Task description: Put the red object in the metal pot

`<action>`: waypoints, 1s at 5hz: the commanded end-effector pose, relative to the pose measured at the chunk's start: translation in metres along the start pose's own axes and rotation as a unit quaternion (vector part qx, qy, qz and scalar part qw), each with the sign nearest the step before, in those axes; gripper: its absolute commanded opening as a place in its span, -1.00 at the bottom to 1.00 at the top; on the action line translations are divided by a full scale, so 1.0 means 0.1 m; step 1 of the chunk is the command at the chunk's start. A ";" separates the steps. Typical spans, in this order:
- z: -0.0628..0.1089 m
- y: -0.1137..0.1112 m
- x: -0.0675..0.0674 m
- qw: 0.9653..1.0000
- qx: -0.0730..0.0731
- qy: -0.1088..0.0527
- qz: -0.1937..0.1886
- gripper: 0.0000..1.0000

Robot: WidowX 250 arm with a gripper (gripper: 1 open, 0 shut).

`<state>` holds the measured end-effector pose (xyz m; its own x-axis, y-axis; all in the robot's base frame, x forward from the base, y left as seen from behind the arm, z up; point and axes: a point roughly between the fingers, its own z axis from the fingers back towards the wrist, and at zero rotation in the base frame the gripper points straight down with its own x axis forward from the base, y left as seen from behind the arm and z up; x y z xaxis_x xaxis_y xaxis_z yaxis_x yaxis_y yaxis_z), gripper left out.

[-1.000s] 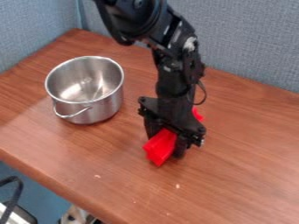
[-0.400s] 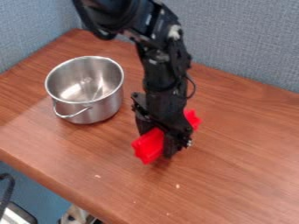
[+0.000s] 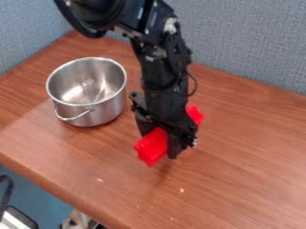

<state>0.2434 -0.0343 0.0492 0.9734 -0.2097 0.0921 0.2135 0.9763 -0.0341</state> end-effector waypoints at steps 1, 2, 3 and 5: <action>0.05 -0.12 0.11 1.000 -0.008 -0.008 0.003 -1.00; 0.11 -0.18 0.18 1.000 -0.006 -0.011 0.021 -1.00; 0.03 -0.21 0.26 1.000 -0.008 -0.010 -0.018 -1.00; 0.03 -0.18 0.25 1.000 -0.012 0.000 -0.020 -1.00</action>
<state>0.2574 -0.0569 0.0419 0.9640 -0.2627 0.0410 0.2646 0.9629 -0.0523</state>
